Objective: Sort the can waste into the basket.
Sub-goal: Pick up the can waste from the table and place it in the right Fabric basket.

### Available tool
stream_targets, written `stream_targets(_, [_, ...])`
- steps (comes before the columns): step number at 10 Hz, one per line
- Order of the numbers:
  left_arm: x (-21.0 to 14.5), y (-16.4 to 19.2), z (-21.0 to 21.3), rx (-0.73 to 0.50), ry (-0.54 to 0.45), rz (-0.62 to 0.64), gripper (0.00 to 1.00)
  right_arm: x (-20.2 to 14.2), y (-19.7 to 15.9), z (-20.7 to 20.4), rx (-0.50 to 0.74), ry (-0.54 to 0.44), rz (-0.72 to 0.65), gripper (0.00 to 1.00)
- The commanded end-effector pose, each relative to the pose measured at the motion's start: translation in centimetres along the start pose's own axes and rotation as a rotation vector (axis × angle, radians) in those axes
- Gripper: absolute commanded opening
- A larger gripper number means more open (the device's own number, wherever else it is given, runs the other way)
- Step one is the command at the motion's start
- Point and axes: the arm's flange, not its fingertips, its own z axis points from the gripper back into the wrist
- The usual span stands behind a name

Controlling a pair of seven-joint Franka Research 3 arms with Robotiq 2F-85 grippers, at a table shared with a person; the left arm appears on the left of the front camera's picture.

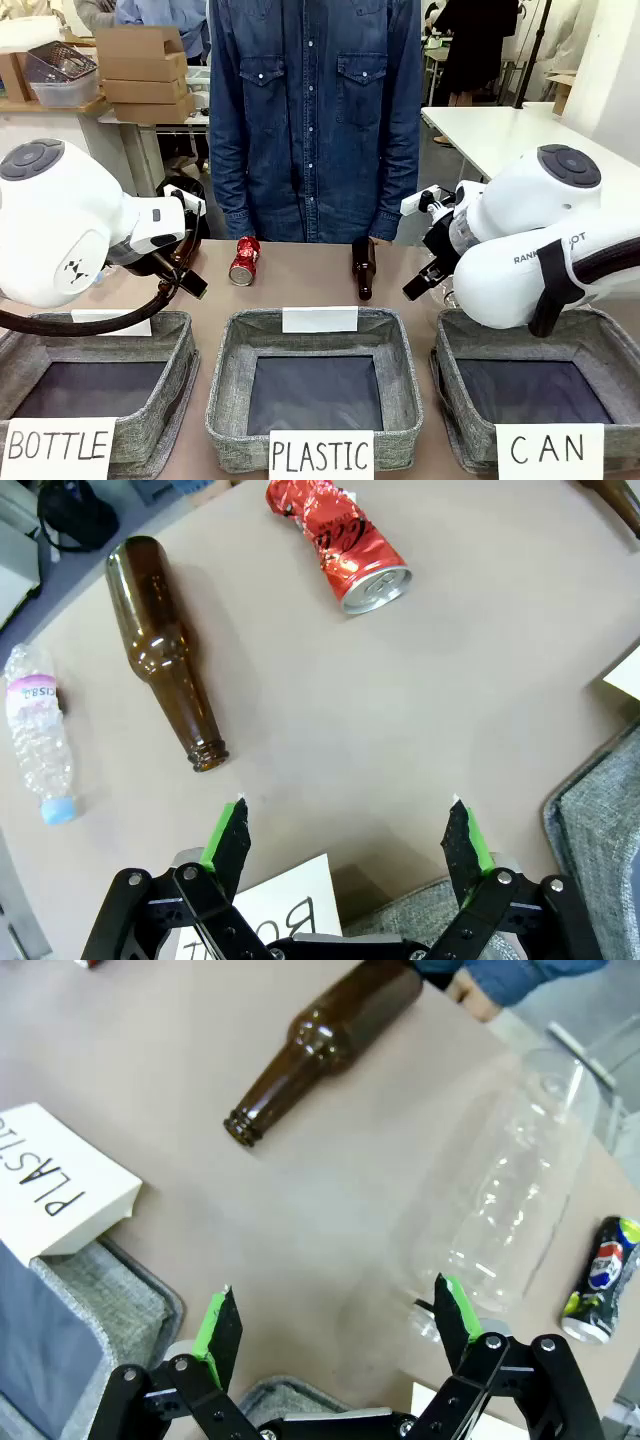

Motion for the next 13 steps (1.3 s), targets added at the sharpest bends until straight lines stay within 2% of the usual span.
stream_targets(1, [0.0,0.0,0.0,0.000,0.000,0.000,1.00,0.0,0.0,0.0,0.000,0.000,0.000,1.00])
stream_targets(12, [0.0,0.0,0.0,0.000,0.000,0.000,1.00,0.0,0.0,0.0,0.000,0.000,0.000,1.00])
stream_targets(13, [0.3,-0.1,4.8,-0.018,0.013,0.014,1.00,1.1,0.3,4.6,0.011,0.009,-0.047,1.00])
